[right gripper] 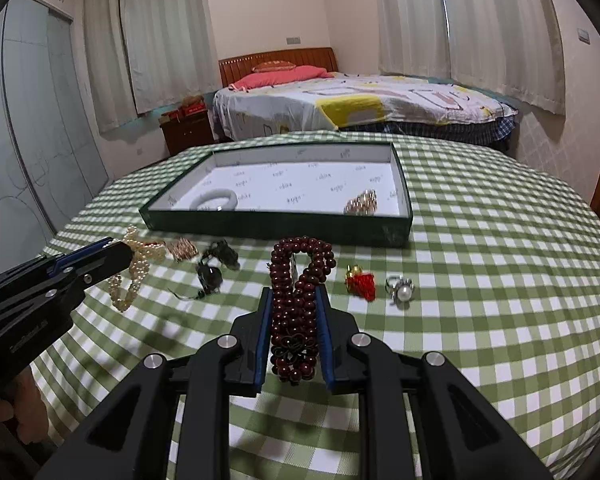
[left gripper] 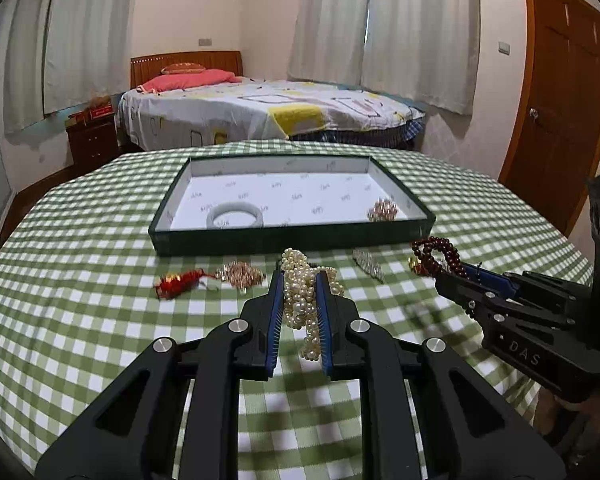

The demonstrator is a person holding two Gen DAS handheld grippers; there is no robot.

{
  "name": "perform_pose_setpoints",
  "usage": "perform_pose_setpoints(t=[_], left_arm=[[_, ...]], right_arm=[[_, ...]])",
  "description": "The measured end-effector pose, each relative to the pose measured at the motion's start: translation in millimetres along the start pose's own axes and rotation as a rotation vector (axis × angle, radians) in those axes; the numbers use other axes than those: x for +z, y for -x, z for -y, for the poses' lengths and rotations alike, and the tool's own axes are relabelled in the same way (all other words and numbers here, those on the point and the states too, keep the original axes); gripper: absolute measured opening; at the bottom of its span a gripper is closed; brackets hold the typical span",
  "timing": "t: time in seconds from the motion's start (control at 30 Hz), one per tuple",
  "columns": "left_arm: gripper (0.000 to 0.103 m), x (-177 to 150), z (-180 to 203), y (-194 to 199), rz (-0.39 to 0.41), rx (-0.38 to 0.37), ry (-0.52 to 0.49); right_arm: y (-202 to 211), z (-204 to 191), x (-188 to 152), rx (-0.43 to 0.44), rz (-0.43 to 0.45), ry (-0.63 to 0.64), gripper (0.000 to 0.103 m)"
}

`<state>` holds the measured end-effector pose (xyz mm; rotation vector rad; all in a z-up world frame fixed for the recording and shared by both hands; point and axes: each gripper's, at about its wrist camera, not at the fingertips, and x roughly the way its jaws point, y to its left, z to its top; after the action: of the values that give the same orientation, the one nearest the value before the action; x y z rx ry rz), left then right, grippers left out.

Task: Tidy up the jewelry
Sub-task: 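Place the bead bracelet with the right tool while the left tool places the pearl necklace in the tray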

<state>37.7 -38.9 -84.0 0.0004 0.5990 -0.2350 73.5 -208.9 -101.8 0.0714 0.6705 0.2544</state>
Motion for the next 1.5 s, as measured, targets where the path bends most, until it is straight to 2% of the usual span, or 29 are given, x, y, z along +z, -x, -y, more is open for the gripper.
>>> perform_pose_setpoints(t=[0.4,0.73,0.87,1.2,1.5], left_arm=[[0.016,55.0,8.0,-24.7,0.068,-0.017,-0.008],[0.016,103.7,5.6,-64.2,0.114,-0.011,0.011],[0.016,108.1,2.5,-91.8,0.08,-0.003,0.019],[0.016,88.8,-11.0,-171.1,-0.132,0.021,0.051],[0.016,77.7,-6.3,-194.6,-0.225,0.001,0.043]], right_arm=[[-9.7,-2.3,49.6,0.004,0.07,0.015,0.021],[-39.4,4.0,100.7,0.008,0.127,0.007,0.021],[-62.5,9.1,107.0,0.004,0.104,-0.005,0.021],[-121.1,18.1,88.4,0.004,-0.066,-0.027,0.021],[-140.8,28.4,83.4,0.013,-0.156,-0.05,0.022]])
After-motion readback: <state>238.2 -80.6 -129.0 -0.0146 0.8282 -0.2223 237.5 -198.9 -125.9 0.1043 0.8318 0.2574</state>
